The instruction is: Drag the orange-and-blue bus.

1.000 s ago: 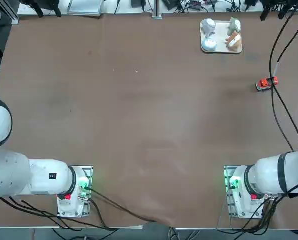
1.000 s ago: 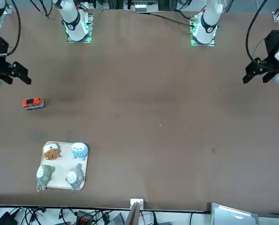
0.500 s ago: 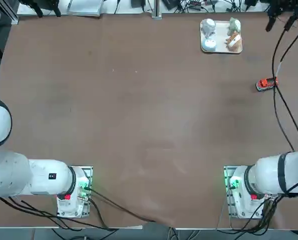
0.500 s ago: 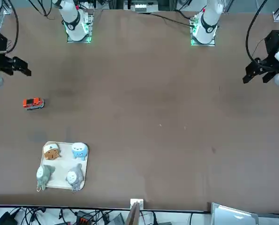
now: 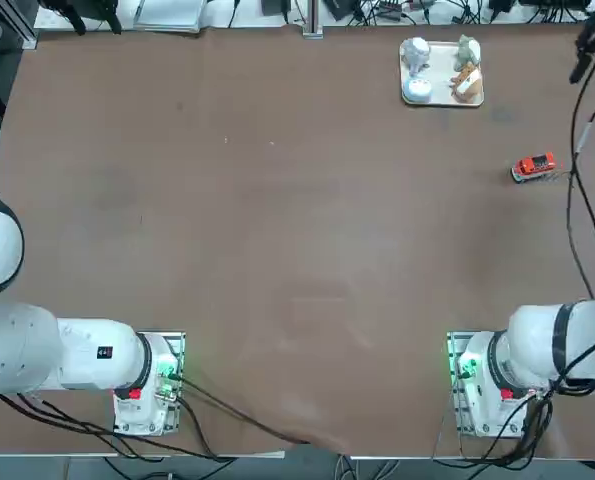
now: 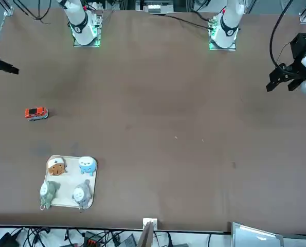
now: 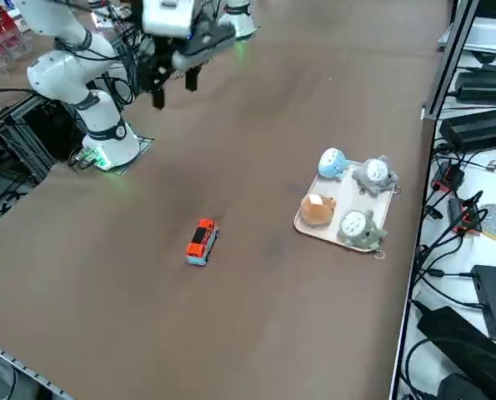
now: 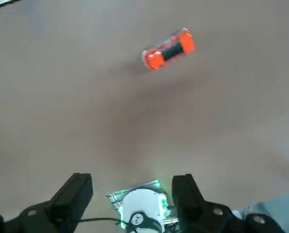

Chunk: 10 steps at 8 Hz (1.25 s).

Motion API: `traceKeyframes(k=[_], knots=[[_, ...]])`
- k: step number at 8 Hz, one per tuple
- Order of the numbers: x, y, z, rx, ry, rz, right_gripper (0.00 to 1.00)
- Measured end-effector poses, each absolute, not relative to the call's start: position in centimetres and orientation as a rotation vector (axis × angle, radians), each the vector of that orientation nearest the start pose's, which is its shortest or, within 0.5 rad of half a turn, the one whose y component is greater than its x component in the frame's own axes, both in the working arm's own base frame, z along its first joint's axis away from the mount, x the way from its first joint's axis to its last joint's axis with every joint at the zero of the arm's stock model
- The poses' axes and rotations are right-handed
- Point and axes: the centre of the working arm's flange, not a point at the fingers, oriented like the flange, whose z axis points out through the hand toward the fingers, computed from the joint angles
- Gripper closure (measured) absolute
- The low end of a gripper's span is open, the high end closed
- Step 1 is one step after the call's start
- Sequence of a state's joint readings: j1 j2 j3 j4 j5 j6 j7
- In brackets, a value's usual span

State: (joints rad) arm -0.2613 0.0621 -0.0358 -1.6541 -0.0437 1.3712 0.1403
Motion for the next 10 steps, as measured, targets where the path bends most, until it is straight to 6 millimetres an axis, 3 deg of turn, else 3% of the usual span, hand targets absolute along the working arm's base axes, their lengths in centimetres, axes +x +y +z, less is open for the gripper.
traceKeyframes(k=[2,5,8,10], knots=[[52.3,-19.3,48.4,-2.949,1.059,0.582,0.00],[52.4,-23.3,40.5,-2.754,1.511,0.425,0.00],[51.5,-26.5,34.8,-2.519,1.824,0.291,0.00],[49.8,-27.3,30.0,-2.416,1.934,0.170,0.02]])
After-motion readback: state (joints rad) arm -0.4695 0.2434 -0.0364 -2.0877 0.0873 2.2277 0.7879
